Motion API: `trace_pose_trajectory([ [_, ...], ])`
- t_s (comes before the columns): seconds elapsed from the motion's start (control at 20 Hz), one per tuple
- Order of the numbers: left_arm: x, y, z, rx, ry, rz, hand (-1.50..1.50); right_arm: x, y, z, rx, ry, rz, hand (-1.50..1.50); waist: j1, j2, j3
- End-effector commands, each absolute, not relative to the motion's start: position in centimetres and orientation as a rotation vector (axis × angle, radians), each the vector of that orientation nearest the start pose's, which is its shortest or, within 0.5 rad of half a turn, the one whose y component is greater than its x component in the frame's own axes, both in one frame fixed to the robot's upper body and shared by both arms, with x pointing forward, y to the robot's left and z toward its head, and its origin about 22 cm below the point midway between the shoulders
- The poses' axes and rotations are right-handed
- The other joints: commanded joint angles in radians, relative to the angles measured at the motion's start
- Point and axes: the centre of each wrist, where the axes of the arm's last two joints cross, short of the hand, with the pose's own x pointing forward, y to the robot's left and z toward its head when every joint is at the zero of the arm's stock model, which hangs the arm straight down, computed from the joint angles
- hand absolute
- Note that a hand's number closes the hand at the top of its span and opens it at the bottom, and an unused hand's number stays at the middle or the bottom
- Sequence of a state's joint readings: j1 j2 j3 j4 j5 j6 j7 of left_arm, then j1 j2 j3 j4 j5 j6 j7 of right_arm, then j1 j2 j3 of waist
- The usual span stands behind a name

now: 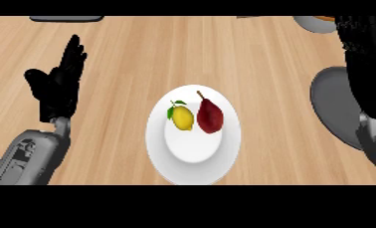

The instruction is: Pick the lemon from the plate and place it in the pan

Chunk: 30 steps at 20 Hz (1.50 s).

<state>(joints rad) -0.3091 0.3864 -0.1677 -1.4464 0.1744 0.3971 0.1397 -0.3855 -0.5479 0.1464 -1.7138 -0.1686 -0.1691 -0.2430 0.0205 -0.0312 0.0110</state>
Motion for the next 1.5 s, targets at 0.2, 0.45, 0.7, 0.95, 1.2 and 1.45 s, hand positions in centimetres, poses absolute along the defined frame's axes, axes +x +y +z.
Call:
trace_pose_trajectory([
  [0.2, 31.7, 23.2, 9.1, 0.203, -1.728, -0.141, 0.0, 29.3, -17.0, 10.5, 0.545, -1.885, 1.014, 1.5, 0.17, 0.087, -0.015],
  [0.45, 31.4, 23.1, 6.5, 0.142, -1.659, -0.117, 0.0, 33.5, -17.0, 6.5, 0.599, -1.964, 1.063, -1.5, 0.071, 0.066, -0.008],
  [0.7, 30.5, 24.0, 6.3, 0.146, -1.635, -0.092, 0.0, 38.5, -21.2, 9.6, 0.483, -2.125, 1.127, -1.5, 0.041, 0.046, -0.009],
  [0.95, 30.0, 26.4, 4.6, 0.184, -1.628, -0.068, 0.0, 40.9, -22.2, 15.7, 0.419, -2.019, 1.439, -1.5, 0.016, 0.039, -0.012],
  [1.2, 30.8, 27.0, 5.7, 0.19, -1.635, -0.072, 0.0, 41.6, -18.8, 22.1, 0.251, -1.933, 1.716, -1.5, 0.004, 0.034, -0.012],
  [1.45, 29.3, 26.1, 4.8, 0.184, -1.605, -0.056, 0.0, 41.9, -15.5, 24.0, 0.232, -1.932, 1.744, -1.5, -0.003, 0.032, -0.011],
])
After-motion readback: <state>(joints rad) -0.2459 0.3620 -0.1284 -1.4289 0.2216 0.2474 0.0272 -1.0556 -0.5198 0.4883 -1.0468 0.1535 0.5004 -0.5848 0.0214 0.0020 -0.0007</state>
